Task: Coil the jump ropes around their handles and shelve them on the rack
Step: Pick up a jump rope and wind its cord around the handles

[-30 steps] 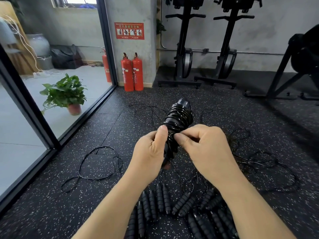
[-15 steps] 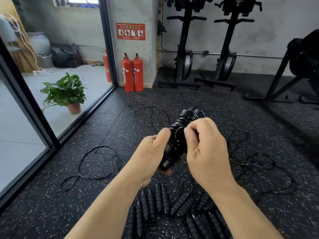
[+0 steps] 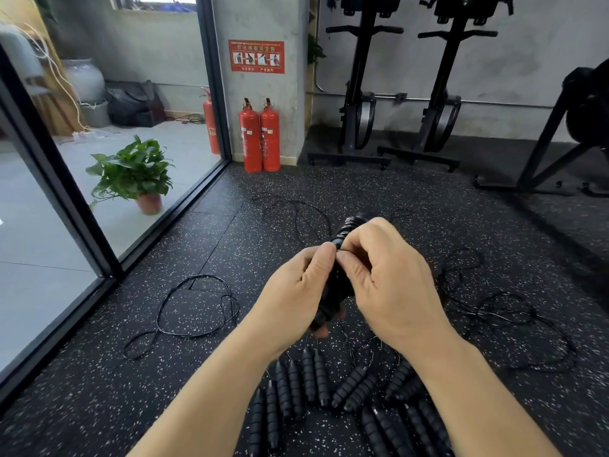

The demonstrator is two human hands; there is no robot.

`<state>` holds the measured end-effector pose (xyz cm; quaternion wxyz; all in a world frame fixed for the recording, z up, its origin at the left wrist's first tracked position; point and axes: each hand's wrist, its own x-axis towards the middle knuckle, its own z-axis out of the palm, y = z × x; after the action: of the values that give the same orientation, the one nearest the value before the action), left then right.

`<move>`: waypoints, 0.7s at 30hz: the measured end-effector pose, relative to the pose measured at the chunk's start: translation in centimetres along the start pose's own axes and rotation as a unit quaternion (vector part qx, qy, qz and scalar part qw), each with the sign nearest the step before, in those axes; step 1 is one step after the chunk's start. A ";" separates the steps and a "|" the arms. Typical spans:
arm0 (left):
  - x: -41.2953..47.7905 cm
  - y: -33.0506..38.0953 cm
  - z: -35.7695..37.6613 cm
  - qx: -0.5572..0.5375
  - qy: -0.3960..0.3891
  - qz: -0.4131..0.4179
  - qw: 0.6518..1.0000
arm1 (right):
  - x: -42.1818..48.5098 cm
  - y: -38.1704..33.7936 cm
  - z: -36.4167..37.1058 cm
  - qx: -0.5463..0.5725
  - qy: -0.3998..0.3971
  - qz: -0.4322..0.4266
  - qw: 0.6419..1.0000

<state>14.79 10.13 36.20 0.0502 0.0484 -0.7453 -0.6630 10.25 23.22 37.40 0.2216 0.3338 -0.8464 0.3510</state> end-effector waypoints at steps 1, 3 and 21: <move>0.0 0.1 0.1 0.001 0.002 0.004 1.000 | -0.1 0.0 0.1 0.008 0.014 -0.001 1.000; 0.1 0.2 0.2 0.012 0.002 0.013 1.000 | -0.2 0.0 0.2 0.027 0.033 0.009 0.999; 1.9 -2.6 1.6 0.280 0.169 0.166 0.930 | 1.3 0.4 0.8 0.490 -0.015 0.409 0.770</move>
<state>12.74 11.17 33.44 0.2690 0.0476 -0.8785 -0.3920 8.94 22.34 37.47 -0.1493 0.0245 -0.6194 0.7703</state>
